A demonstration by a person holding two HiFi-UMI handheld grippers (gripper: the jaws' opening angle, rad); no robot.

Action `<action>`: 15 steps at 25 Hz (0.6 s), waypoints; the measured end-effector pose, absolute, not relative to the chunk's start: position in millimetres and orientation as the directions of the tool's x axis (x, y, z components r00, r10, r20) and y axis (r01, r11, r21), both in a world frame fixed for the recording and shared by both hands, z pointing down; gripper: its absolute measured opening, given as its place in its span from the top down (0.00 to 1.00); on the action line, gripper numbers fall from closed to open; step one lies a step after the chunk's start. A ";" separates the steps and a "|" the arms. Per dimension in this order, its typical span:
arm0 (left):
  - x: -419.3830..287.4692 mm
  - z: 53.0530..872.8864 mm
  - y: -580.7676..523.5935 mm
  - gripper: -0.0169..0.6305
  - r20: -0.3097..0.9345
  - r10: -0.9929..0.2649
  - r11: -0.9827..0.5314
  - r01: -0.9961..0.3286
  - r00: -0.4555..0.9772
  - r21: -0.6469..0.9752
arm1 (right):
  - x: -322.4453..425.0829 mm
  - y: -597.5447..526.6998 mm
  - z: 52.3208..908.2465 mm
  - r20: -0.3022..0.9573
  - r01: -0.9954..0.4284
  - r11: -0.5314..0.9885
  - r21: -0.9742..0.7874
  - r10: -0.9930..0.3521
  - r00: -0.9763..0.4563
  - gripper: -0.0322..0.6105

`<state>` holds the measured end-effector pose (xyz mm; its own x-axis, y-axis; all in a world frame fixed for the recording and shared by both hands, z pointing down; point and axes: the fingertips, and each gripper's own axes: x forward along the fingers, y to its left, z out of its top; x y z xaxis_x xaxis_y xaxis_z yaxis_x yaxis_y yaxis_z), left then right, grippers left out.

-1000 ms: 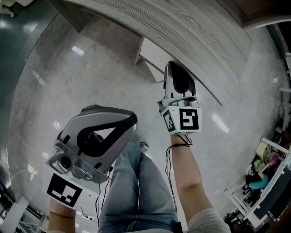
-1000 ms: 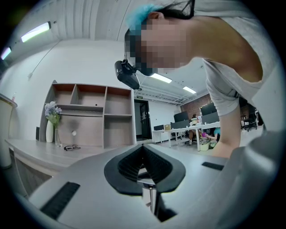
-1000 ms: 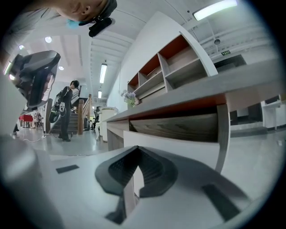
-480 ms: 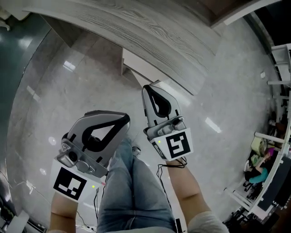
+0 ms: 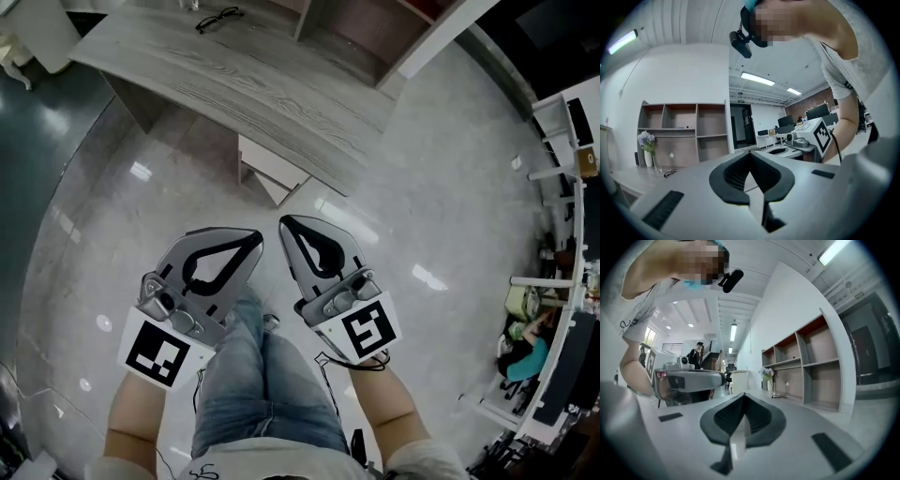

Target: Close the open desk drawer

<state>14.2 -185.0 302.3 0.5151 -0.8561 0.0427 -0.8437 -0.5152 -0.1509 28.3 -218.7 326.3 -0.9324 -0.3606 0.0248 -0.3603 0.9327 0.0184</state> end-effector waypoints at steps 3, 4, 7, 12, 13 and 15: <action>24.3 280.9 -173.2 0.96 0.042 -0.854 -0.518 -0.841 0.519 -0.155 | 40.0 -201.9 297.5 0.015 -0.358 0.934 0.007 -0.358 -0.934 0.94; 27.2 275.0 -170.1 0.96 0.043 -0.854 -0.518 -0.840 0.519 -0.158 | 43.8 -197.0 288.6 0.012 -0.357 0.934 0.006 -0.357 -0.934 0.94; 35.7 259.0 -159.4 0.96 0.051 -0.859 -0.510 -0.847 0.509 -0.149 | 57.7 -181.4 260.1 -0.009 -0.353 0.936 -0.006 -0.353 -0.936 0.94; 49.0 231.4 -141.8 0.96 0.044 -0.866 -0.499 -0.858 0.498 -0.120 | 77.3 -156.9 224.4 -0.027 -0.326 0.945 -0.027 -0.327 -0.945 0.94; 51.3 227.1 -138.9 0.96 0.039 -0.866 -0.499 -0.858 0.498 -0.121 | 79.7 -152.4 220.2 -0.029 -0.320 0.947 -0.023 -0.320 -0.947 0.94; 57.0 219.1 -133.3 0.96 0.030 -0.867 -0.497 -0.860 0.498 -0.117 | 84.7 -143.7 212.3 -0.037 -0.309 0.951 -0.007 -0.309 -0.950 0.94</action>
